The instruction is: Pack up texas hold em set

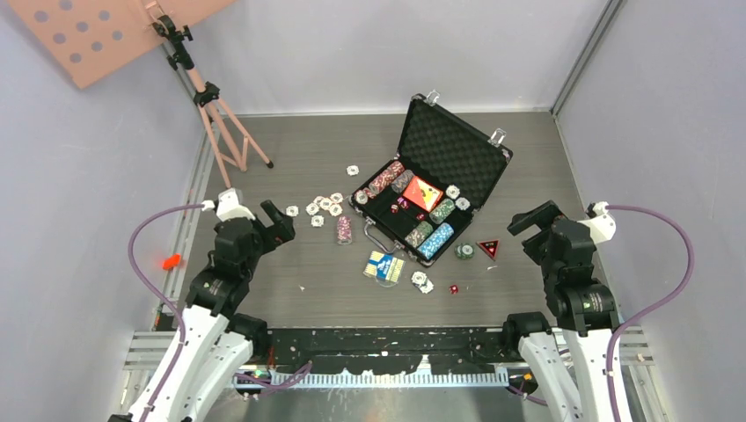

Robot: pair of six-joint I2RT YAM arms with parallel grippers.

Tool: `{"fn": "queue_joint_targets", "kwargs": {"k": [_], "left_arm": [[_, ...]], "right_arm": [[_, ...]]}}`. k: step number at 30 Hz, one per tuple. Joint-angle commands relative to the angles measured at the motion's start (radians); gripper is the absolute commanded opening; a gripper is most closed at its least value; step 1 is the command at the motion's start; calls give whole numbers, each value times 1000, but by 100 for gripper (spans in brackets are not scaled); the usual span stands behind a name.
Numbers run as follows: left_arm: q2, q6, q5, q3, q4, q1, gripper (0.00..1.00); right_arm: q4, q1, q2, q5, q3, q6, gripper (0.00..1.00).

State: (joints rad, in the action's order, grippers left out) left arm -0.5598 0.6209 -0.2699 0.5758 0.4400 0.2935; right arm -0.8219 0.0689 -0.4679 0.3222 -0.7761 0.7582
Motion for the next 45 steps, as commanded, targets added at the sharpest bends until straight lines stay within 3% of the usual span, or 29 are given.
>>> {"fn": "queue_joint_targets", "kwargs": {"k": [1, 5, 10, 14, 18, 22, 26, 32, 41, 45], "left_arm": [[56, 46, -52, 14, 34, -2, 98], [162, 48, -40, -32, 23, -2, 98], [243, 14, 121, -113, -136, -2, 99], [180, 9, 193, -114, -180, -2, 99], [89, -3, 251, -112, -247, -2, 99], [18, -4, 333, -127, -345, -2, 95], [-39, -6, 392, -164, -458, -2, 94], [-89, -18, 385, -209, -568, -2, 93], [-96, -40, 384, -312, -714, 2, 90], [-95, -49, 367, -334, -714, 16, 88]], "right_arm": [[2, -1, 3, -13, -36, -23, 100], [0, -2, -32, -63, -48, -66, 100], [68, -1, -53, -241, -51, -172, 100], [167, -1, -88, -440, -28, -186, 87], [207, 29, -172, -467, -33, -233, 79], [281, 123, -221, -420, -24, -289, 69], [349, 262, -319, -315, -31, -362, 67], [438, 472, -619, -157, -117, -517, 64], [544, 483, -986, -20, -336, -583, 56], [508, 480, -1134, 44, -462, -628, 51]]}}
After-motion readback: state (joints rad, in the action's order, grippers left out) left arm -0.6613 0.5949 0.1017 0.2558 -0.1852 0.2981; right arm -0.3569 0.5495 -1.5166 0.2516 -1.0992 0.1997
